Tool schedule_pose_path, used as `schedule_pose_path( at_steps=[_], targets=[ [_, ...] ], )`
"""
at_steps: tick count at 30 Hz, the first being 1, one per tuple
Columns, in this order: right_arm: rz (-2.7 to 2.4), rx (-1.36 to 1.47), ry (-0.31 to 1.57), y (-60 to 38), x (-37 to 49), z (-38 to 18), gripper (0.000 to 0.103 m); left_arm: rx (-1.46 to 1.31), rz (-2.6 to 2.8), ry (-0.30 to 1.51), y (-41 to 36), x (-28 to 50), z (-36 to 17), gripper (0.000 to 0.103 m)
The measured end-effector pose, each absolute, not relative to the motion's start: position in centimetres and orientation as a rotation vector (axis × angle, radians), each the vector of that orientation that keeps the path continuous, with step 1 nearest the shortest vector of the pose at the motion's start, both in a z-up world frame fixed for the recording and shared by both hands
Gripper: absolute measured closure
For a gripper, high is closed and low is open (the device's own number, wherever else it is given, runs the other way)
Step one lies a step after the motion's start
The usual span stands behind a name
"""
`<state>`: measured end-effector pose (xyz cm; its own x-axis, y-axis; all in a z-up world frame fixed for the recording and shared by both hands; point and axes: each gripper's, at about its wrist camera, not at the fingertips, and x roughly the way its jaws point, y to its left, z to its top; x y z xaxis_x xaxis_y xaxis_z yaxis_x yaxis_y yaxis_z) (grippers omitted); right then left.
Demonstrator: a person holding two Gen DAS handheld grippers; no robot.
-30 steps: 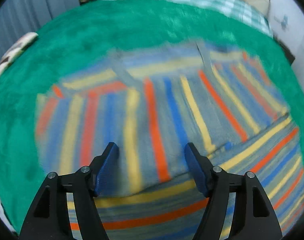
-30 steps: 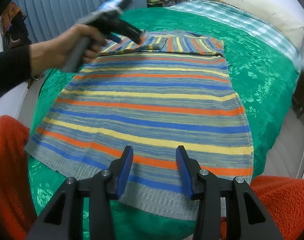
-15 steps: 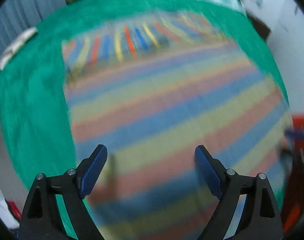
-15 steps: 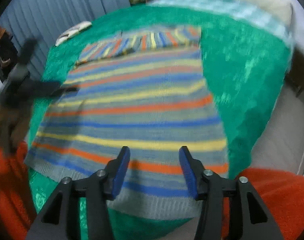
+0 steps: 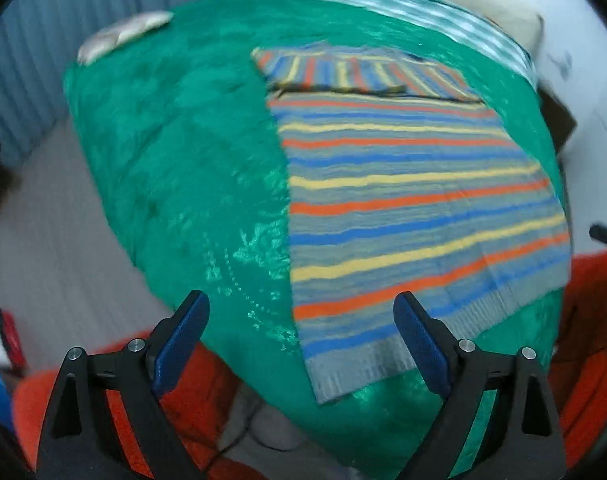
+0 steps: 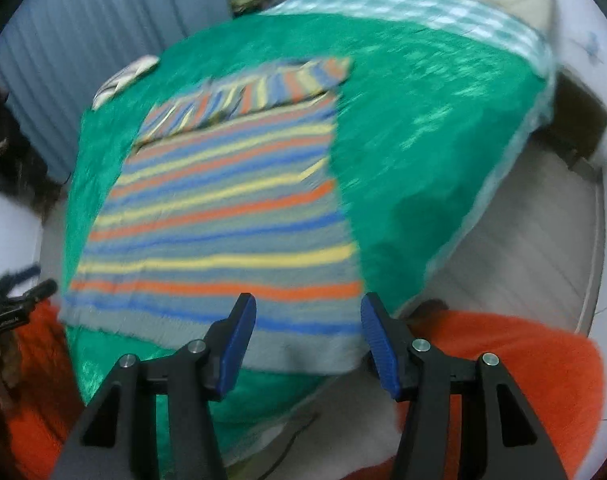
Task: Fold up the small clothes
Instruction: 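Pinch the ribbed hem with the left tool while the right tool pinches it too, then lift the hem with both tools and fold it onto the collar, release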
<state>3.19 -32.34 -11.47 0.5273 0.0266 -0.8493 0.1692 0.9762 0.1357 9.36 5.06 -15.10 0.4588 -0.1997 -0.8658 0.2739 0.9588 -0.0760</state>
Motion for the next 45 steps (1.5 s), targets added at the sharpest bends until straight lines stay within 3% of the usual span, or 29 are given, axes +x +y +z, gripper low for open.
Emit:
schedule_pose_path(
  at_steps=[7,10,12,13,15,16,17,18,19,23,30,36,45],
  targets=[
    [0.034,0.462,1.072,-38.3,4.9,-13.4,0.048,0.028,-0.341,1.209,4.2,10.0,-19.1,0.028],
    [0.124,0.5,1.145,-37.3,5.8,-15.5,0.048,0.035,-0.367,1.207,3.5,9.4,-19.0,0.041],
    [0.143,0.473,1.192,-36.3,6.4,-16.5,0.048,0.035,-0.398,1.218,2.9,9.2,-18.9,0.063],
    [0.163,0.462,1.217,-35.6,6.6,-17.1,0.048,0.033,-0.407,1.225,2.8,9.2,-18.8,0.068],
    [0.195,0.455,1.252,-34.8,6.7,-17.7,0.052,0.039,-0.413,1.245,2.5,9.4,-18.9,0.096],
    [0.192,0.445,1.271,-34.6,6.7,-17.7,0.056,0.034,-0.418,1.254,2.5,9.5,-18.9,0.096],
    [0.196,0.45,1.276,-34.7,6.7,-17.6,0.072,0.032,-0.417,1.256,2.5,9.5,-18.8,0.097],
    [0.211,0.47,1.285,-34.8,6.6,-17.5,0.095,0.028,-0.422,1.258,2.5,9.5,-18.7,0.098],
    [0.218,0.487,1.297,-34.9,6.6,-17.5,0.098,0.016,-0.43,1.259,2.6,9.6,-18.5,0.099],
    [0.281,0.557,1.282,-35.5,6.2,-15.8,0.098,-0.083,-0.471,1.256,3.7,9.9,-16.9,0.099],
    [0.316,0.718,1.075,-37.0,9.3,-12.3,0.099,-0.282,-0.502,1.13,5.2,16.2,-13.3,0.099],
    [0.244,0.714,0.922,-37.7,18.1,-10.9,0.099,-0.35,-0.436,1.057,4.4,26.4,-12.6,0.099],
    [0.147,0.722,0.85,-40.9,32.8,-11.2,0.099,-0.376,-0.372,1.04,2.0,41.3,-13.6,0.099]
  ],
)
